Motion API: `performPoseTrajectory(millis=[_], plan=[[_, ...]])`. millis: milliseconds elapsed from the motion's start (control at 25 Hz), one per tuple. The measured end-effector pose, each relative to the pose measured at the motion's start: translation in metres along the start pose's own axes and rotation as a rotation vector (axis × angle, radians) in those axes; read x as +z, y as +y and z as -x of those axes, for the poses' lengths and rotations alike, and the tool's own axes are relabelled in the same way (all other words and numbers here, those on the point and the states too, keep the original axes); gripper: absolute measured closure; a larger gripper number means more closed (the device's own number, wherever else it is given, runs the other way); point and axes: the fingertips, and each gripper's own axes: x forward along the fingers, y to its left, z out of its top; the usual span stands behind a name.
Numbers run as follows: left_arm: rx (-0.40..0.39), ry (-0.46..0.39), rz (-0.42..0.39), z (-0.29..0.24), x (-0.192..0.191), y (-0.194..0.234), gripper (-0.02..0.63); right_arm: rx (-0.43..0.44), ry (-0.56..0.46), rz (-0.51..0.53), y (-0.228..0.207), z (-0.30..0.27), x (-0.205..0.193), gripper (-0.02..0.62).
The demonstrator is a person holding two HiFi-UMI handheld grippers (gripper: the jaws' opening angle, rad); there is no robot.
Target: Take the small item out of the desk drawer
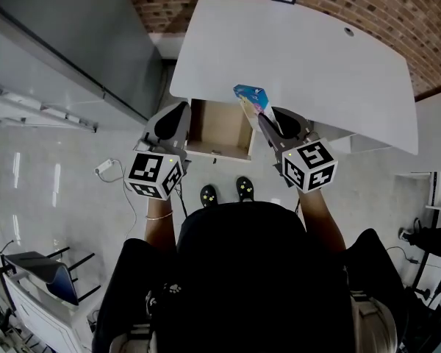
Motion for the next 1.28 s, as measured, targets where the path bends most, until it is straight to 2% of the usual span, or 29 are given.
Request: performPoseTrajectory(millis=[1280], plan=[[-0.009, 0.017, -0.002, -0.007, -0.005, 0.009, 0.609, 0.014, -0.004, -0.027, 0.001, -0.011, 0.002, 0.491]])
